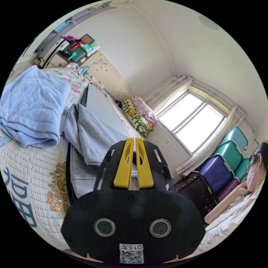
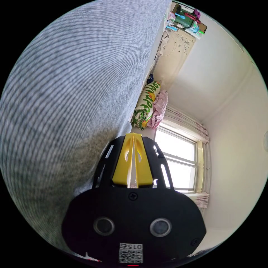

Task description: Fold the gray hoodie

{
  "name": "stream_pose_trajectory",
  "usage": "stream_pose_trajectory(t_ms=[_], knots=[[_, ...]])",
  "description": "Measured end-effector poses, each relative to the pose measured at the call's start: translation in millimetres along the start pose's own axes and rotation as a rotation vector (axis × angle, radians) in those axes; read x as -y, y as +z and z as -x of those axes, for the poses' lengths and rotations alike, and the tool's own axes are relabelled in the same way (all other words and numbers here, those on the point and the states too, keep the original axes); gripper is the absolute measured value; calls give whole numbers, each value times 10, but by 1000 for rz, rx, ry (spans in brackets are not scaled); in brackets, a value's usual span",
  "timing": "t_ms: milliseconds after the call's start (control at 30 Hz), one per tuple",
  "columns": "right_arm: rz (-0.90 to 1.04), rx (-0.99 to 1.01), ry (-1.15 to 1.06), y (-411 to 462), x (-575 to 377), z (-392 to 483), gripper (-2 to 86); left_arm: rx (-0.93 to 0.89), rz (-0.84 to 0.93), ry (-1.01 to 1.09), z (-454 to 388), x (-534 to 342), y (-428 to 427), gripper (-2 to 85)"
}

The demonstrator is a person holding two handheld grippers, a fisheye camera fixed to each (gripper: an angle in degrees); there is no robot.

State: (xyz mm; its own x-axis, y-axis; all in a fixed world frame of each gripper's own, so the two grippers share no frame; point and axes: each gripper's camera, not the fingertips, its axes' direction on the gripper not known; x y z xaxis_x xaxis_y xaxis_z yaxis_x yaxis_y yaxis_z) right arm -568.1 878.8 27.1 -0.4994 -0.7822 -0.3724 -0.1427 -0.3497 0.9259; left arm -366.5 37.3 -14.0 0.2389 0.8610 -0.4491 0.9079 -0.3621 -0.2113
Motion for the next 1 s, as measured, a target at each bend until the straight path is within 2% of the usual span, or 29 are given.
stream_pose_trajectory(t_ms=[67, 133, 167, 233, 333, 700, 1000], knots=[[0, 0, -1, 27, -21, 3, -10, -14, 7, 87, -162, -2, -42, -5], [0, 0, -1, 56, -51, 6, -10, 128, 53, 113, -276, -37, -32, -5], [0, 0, -2, 62, -58, 7, -10, 128, 50, 106, -282, -32, -36, -5], [-1, 0, -2, 81, -88, 12, -10, 46, 65, 145, -316, 1, -33, -7], [-1, 1, -3, 95, -127, 18, -10, 75, 95, 105, -263, 33, -4, -8], [-2, 1, -5, 54, -261, 49, -10, -19, 120, 85, -261, 274, 51, -9], [-3, 2, -6, -88, -354, 81, -10, -65, 67, 21, -200, 489, -130, -9]])
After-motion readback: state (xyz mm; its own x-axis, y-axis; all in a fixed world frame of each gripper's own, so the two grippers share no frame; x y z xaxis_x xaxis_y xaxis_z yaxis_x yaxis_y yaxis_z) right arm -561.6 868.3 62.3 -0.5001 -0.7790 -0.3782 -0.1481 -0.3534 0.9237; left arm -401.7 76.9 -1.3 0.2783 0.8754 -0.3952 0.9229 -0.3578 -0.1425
